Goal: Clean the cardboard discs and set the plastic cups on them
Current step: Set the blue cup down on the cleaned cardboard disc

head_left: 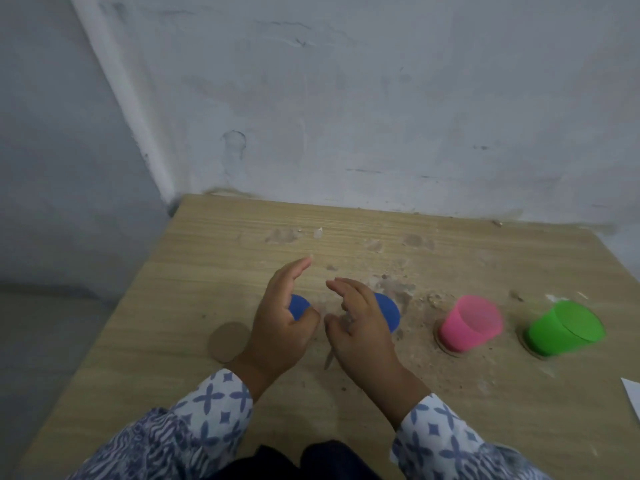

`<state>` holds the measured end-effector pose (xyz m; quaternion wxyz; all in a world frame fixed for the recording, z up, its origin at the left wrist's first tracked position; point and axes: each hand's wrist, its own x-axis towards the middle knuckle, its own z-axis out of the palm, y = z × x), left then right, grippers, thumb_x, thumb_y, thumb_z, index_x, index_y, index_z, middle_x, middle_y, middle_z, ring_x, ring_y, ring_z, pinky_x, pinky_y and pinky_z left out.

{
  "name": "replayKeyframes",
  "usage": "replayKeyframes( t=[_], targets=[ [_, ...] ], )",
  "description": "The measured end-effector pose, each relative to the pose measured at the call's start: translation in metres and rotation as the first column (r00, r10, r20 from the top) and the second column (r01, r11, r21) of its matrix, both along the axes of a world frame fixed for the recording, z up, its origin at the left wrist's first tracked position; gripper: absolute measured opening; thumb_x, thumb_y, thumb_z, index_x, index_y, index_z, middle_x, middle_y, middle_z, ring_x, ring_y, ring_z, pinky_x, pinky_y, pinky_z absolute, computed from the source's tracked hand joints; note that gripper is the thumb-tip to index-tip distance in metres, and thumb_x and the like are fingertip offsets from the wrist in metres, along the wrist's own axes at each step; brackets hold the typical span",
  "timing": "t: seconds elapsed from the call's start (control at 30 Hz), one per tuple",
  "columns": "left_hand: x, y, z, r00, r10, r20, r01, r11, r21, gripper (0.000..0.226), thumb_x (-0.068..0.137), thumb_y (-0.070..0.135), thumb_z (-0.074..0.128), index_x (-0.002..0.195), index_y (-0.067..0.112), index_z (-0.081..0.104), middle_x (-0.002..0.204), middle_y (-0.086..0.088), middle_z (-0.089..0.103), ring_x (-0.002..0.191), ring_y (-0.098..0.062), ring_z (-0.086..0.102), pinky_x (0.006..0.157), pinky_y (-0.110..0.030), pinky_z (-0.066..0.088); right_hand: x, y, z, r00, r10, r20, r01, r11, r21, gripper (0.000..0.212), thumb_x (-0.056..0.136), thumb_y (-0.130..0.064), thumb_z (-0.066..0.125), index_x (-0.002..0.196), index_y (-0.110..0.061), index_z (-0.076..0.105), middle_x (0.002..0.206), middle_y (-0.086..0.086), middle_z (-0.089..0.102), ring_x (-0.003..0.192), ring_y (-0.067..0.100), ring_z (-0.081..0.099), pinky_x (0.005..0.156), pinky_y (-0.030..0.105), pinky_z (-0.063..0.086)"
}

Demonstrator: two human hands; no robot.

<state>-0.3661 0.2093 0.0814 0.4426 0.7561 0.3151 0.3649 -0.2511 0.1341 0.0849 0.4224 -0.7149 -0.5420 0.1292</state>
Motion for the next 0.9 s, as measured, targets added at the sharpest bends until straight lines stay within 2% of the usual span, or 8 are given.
replayKeyframes(
  t=[0.07, 0.17, 0.23, 0.3, 0.47, 0.6, 0.8, 0.9],
  targets=[
    [-0.016, 0.006, -0.005, 0.998, 0.060, -0.027, -0.062, 0.997, -0.042, 0.061, 0.080, 0.018, 0.051, 0.137, 0.030, 0.035, 0.136, 0.026, 0.036, 0.129, 0.011, 0.032, 0.105, -0.007, 0.024, -0.010, 0.006, -0.007, 0.999, 0.044, -0.030, -0.046, 0.997, -0.068, 0.048, 0.085, -0.006, 0.056, 0.130, -0.018, 0.047, 0.125, -0.013, 0.038, 0.116, 0.002, 0.039, 0.101, 0.028, 0.040],
    [-0.034, 0.013, -0.017, 0.993, 0.068, -0.092, -0.080, 0.988, -0.131, 0.065, 0.081, 0.019, 0.053, 0.140, 0.030, 0.030, 0.143, 0.015, 0.033, 0.131, 0.004, 0.030, 0.109, -0.018, 0.025, -0.020, 0.014, -0.019, 0.996, 0.052, -0.071, -0.064, 0.982, -0.176, 0.056, 0.084, -0.009, 0.056, 0.136, -0.019, 0.039, 0.137, -0.004, 0.036, 0.125, 0.011, 0.037, 0.104, 0.036, 0.038],
    [-0.042, 0.017, -0.028, 0.989, 0.035, -0.144, -0.063, 0.978, -0.200, 0.069, 0.086, 0.011, 0.058, 0.144, 0.029, 0.025, 0.148, 0.009, 0.029, 0.134, -0.001, 0.027, 0.111, -0.025, 0.026, -0.024, 0.017, -0.028, 0.996, 0.050, -0.077, -0.066, 0.971, -0.228, 0.062, 0.084, -0.010, 0.057, 0.140, -0.017, 0.032, 0.143, 0.000, 0.031, 0.132, 0.016, 0.031, 0.110, 0.029, 0.030],
    [-0.047, 0.019, -0.039, 0.984, -0.003, -0.178, -0.049, 0.956, -0.289, 0.074, 0.088, 0.006, 0.060, 0.147, 0.026, 0.020, 0.153, 0.005, 0.024, 0.139, -0.008, 0.024, 0.112, -0.029, 0.026, -0.028, 0.019, -0.036, 0.996, 0.045, -0.079, -0.065, 0.959, -0.276, 0.069, 0.084, -0.015, 0.058, 0.144, -0.017, 0.023, 0.147, 0.000, 0.025, 0.135, 0.015, 0.025, 0.106, 0.020, 0.020],
    [-0.048, 0.018, -0.057, 0.981, -0.059, -0.183, -0.027, 0.898, -0.439, 0.082, 0.087, 0.010, 0.064, 0.150, 0.023, 0.012, 0.155, 0.003, 0.021, 0.142, -0.016, 0.023, 0.113, -0.035, 0.028, -0.030, 0.027, -0.055, 0.997, 0.047, -0.058, -0.065, 0.929, -0.365, 0.084, 0.085, -0.032, 0.062, 0.147, -0.017, 0.007, 0.149, 0.004, 0.020, 0.137, 0.016, 0.022, 0.106, 0.022, 0.021],
    [-0.044, 0.016, -0.065, 0.985, -0.047, -0.168, -0.039, 0.877, -0.479, 0.077, 0.088, 0.012, 0.064, 0.148, 0.025, 0.018, 0.153, 0.002, 0.028, 0.137, -0.016, 0.033, 0.112, -0.041, 0.035, -0.027, 0.033, -0.061, 0.994, 0.089, -0.061, -0.105, 0.917, -0.384, 0.085, 0.086, -0.036, 0.061, 0.147, -0.015, 0.006, 0.149, 0.005, 0.021, 0.136, 0.017, 0.025, 0.104, 0.021, 0.022],
    [-0.039, 0.013, -0.070, 0.988, 0.009, -0.154, -0.085, 0.866, -0.493, 0.071, 0.089, 0.010, 0.061, 0.147, 0.026, 0.024, 0.148, 0.002, 0.035, 0.135, -0.015, 0.037, 0.110, -0.040, 0.038, -0.017, 0.033, -0.060, 0.984, 0.134, -0.114, -0.166, 0.923, -0.349, 0.077, 0.087, -0.028, 0.061, 0.146, -0.014, 0.015, 0.145, 0.005, 0.029, 0.128, 0.014, 0.033, 0.097, 0.015, 0.024],
    [-0.036, 0.013, -0.071, 0.990, 0.027, -0.137, -0.094, 0.857, -0.507, 0.069, 0.089, 0.006, 0.060, 0.146, 0.026, 0.026, 0.145, 0.002, 0.037, 0.133, -0.014, 0.039, 0.100, -0.025, 0.044, -0.015, 0.034, -0.056, 0.980, 0.146, -0.139, -0.183, 0.931, -0.315, 0.070, 0.085, -0.024, 0.064, 0.142, -0.017, 0.023, 0.136, 0.003, 0.037, 0.112, 0.006, 0.036, 0.090, 0.013, 0.028]
  ],
)
